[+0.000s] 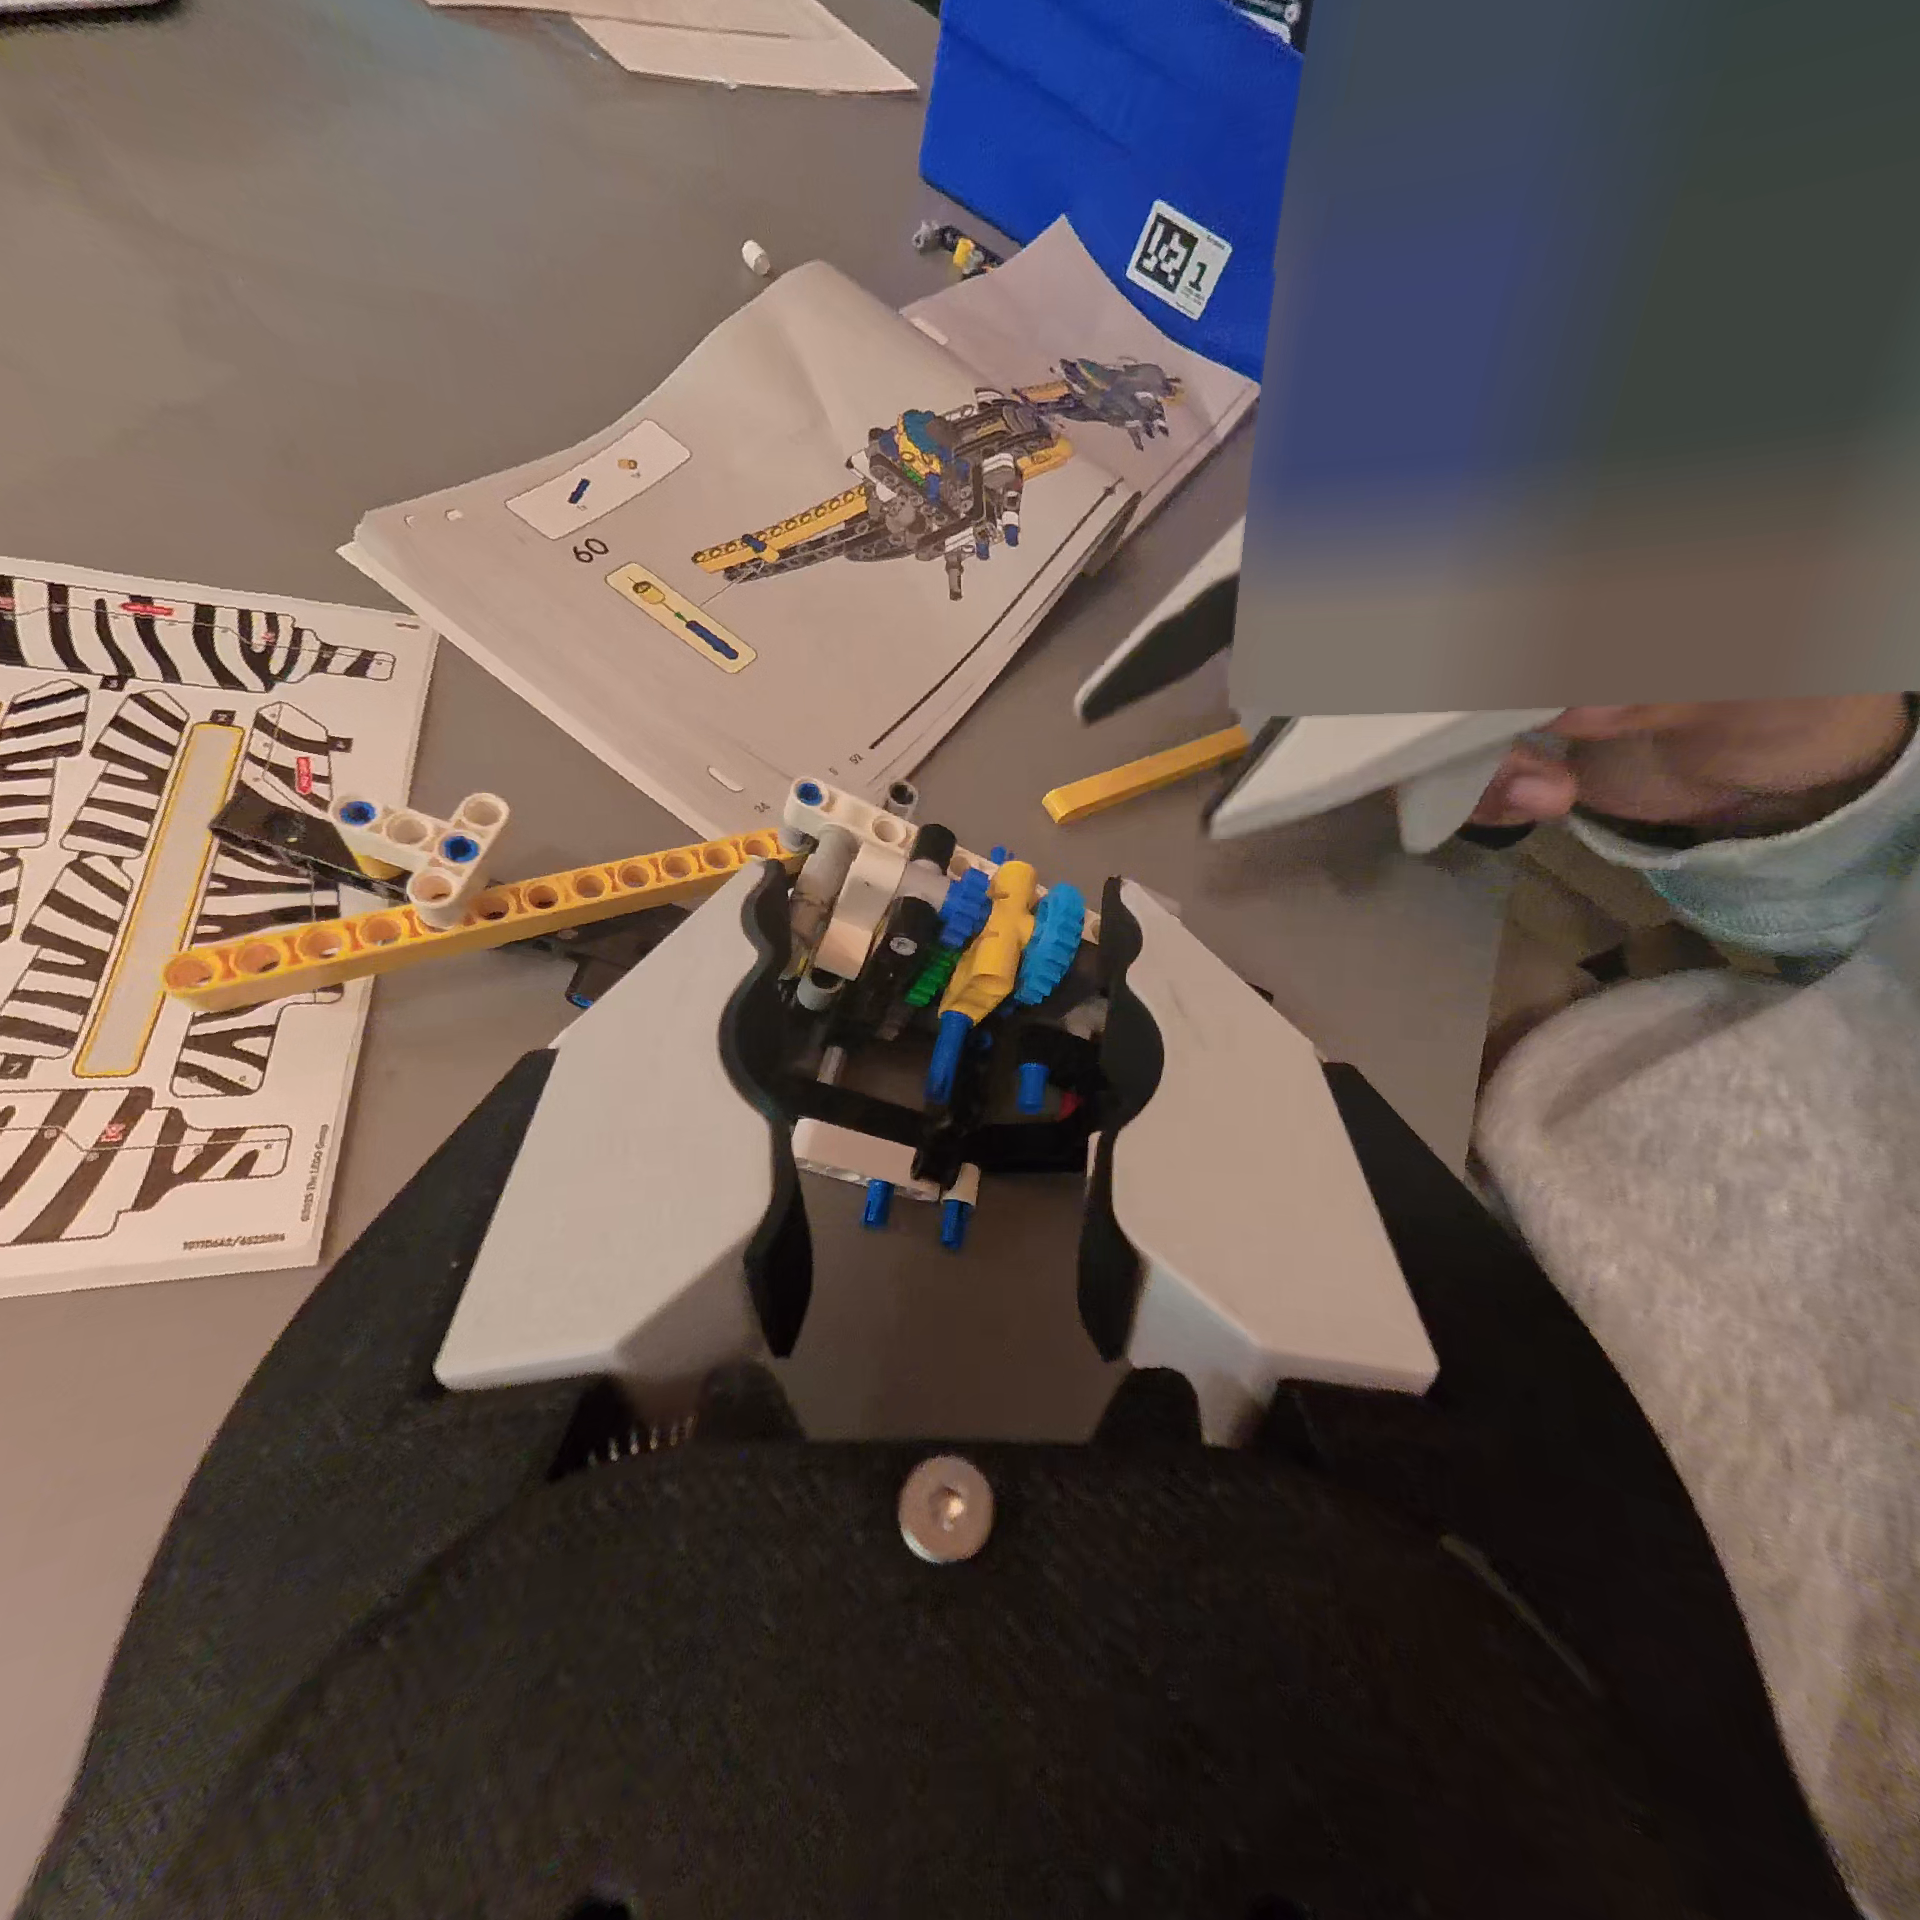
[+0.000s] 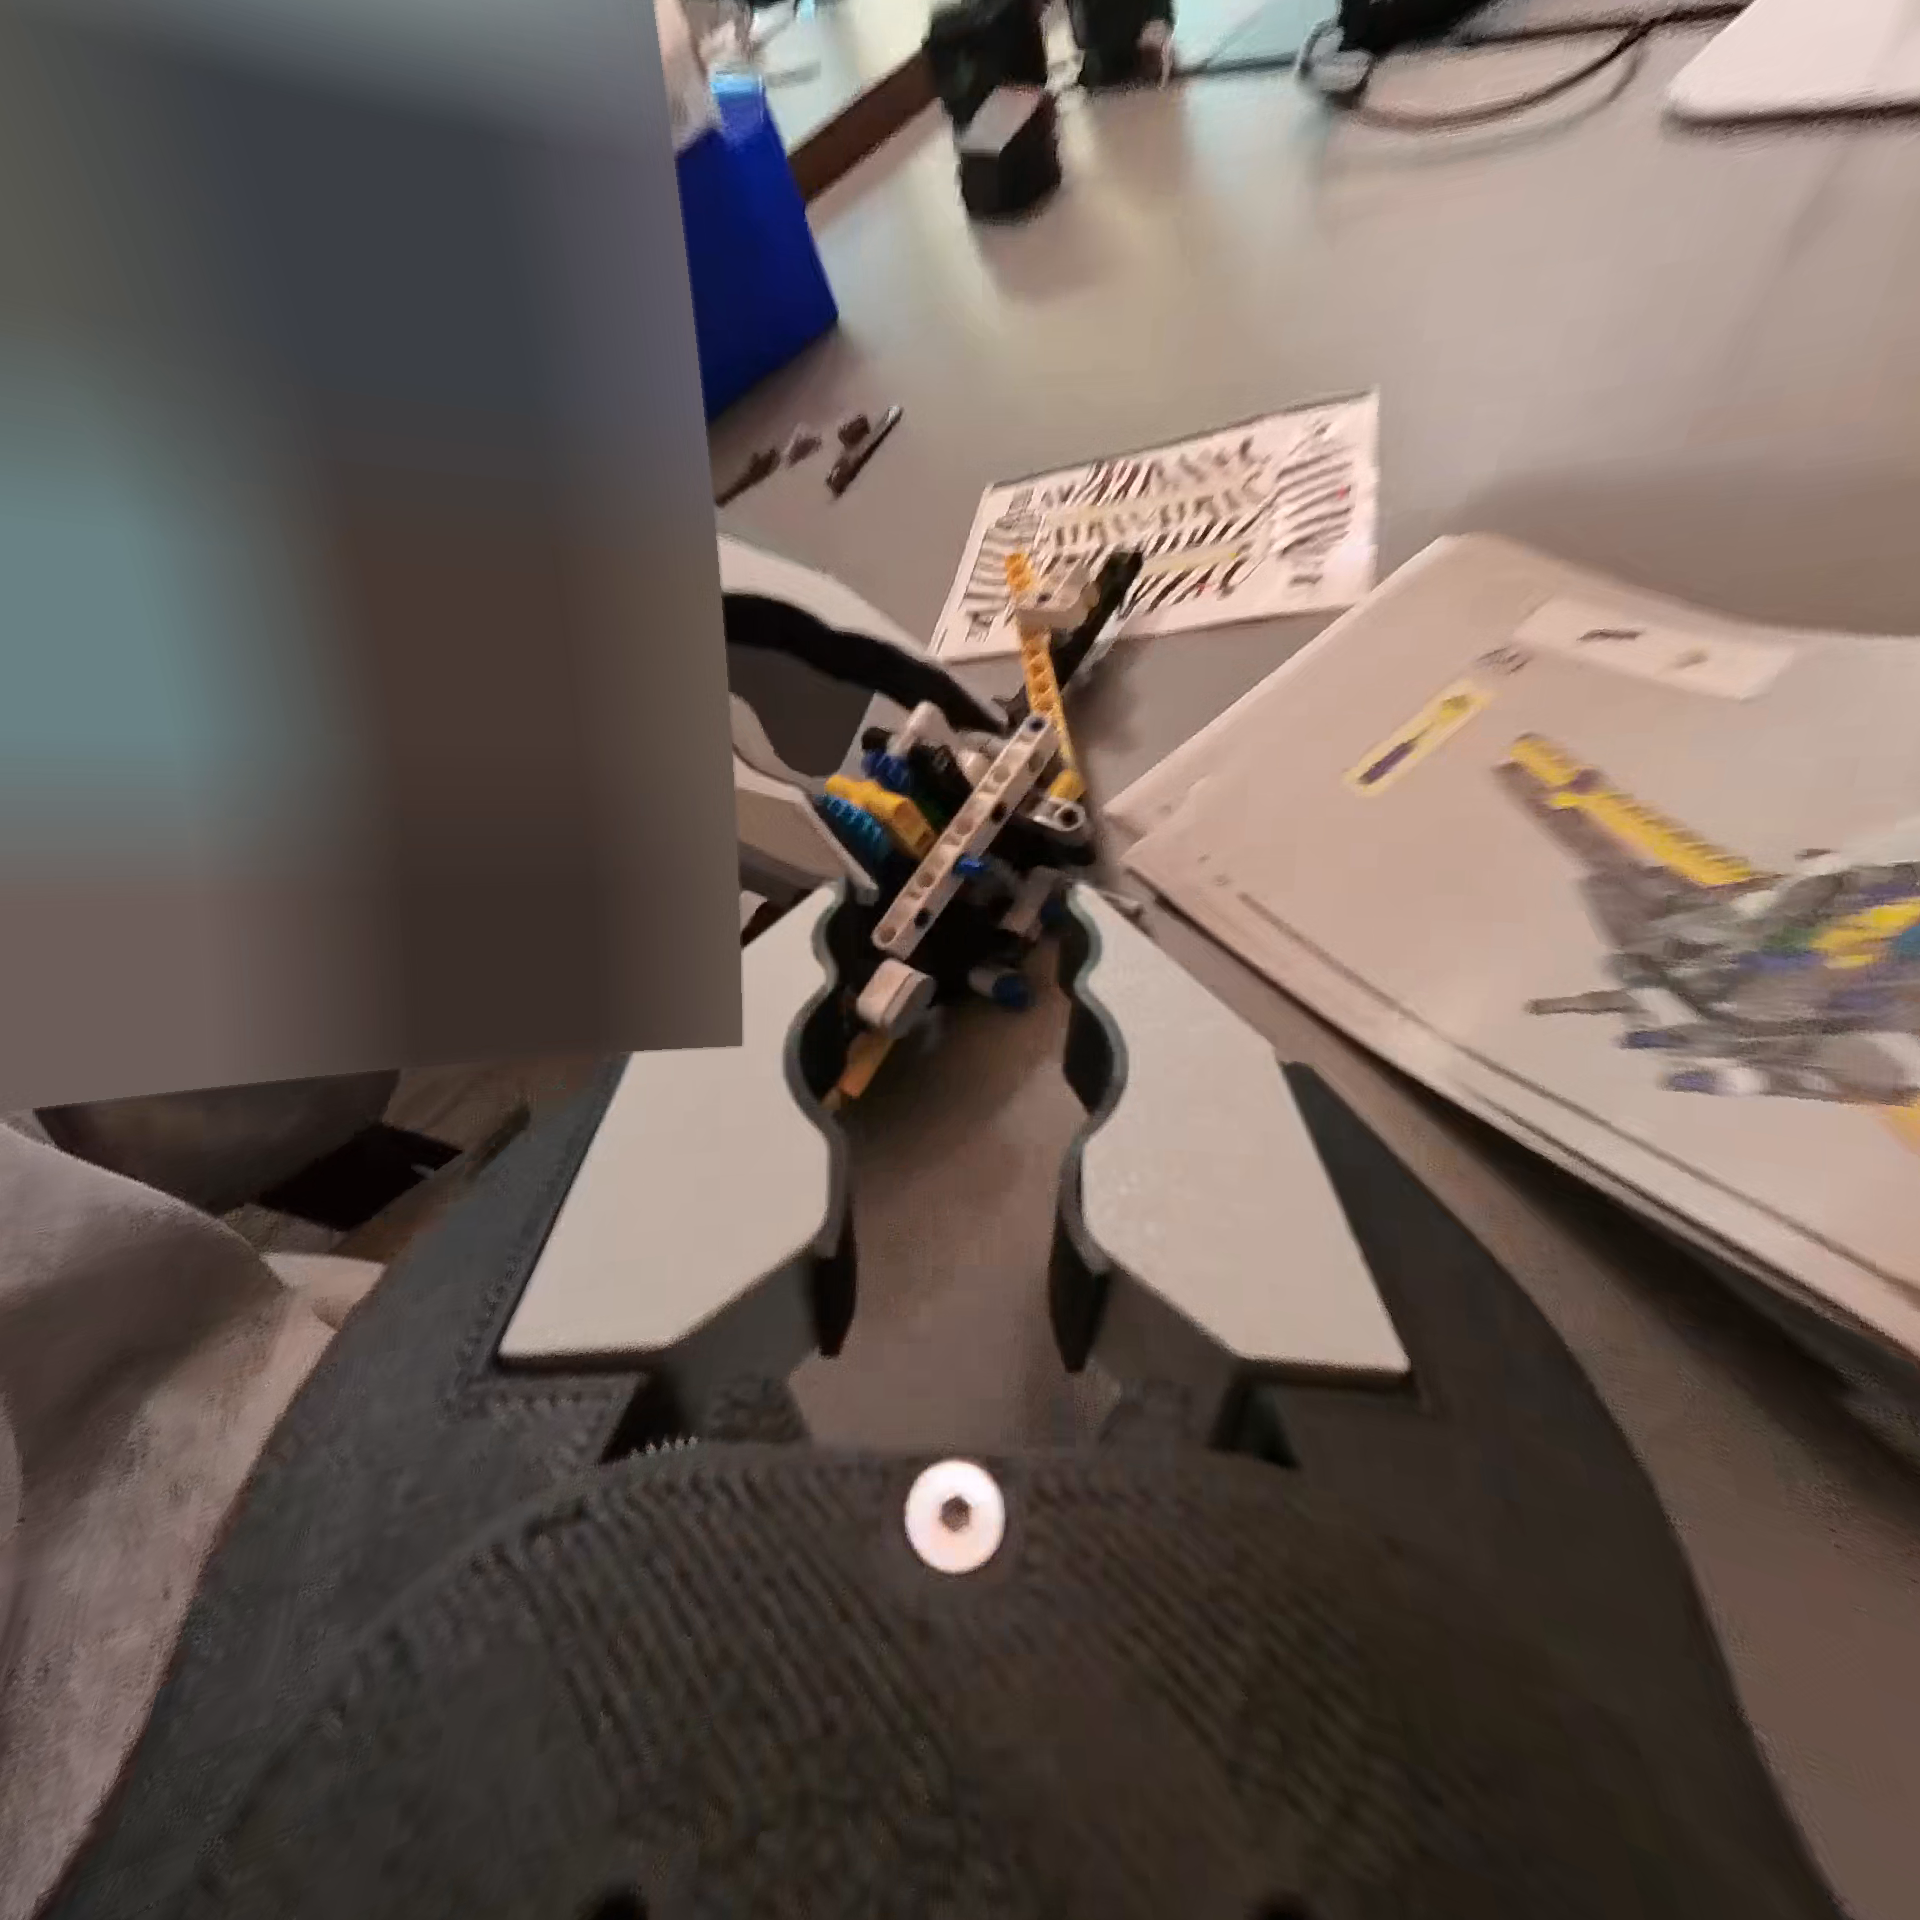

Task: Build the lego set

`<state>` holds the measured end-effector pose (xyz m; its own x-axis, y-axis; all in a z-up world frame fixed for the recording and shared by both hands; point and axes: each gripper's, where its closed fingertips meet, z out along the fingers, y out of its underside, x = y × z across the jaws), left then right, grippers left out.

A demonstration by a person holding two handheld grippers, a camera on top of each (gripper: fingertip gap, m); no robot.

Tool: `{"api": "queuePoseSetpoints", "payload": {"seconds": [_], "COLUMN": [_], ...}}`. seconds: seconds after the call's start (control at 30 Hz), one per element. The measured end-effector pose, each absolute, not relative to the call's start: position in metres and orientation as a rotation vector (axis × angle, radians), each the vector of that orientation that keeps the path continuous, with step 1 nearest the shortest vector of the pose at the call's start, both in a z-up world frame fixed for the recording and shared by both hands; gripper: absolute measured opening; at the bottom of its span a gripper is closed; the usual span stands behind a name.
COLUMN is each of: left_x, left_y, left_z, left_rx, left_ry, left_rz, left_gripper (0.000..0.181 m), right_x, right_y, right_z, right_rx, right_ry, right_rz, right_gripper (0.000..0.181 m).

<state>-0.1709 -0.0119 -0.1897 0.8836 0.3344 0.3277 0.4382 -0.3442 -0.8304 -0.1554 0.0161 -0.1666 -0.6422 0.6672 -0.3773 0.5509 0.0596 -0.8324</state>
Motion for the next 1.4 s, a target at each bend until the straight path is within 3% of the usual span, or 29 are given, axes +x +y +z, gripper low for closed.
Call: {"api": "queuePoseSetpoints", "payload": {"seconds": [0.03, 0.8, 1.4], "left_x": [-0.17, -0.167, -0.167], "left_y": [-0.012, -0.017, -0.017], "left_z": [-0.19, -0.184, -0.183], "left_rx": [-1.96, -1.864, -1.837], "left_ry": [-0.561, -0.58, -0.59], "left_rz": [-0.121, -0.339, -0.397], "left_gripper": [0.059, 0.054, 0.054], "right_x": [-0.154, -0.146, -0.148], "right_y": [0.01, -0.02, -0.015], "right_z": [-0.172, -0.199, -0.196], "right_rx": [-1.281, -1.552, -1.477], "right_ry": [-2.234, -2.407, -2.383], "right_rz": [1.633, 1.82, 1.785], "right_gripper": [0.036, 0.03, 0.02]}}
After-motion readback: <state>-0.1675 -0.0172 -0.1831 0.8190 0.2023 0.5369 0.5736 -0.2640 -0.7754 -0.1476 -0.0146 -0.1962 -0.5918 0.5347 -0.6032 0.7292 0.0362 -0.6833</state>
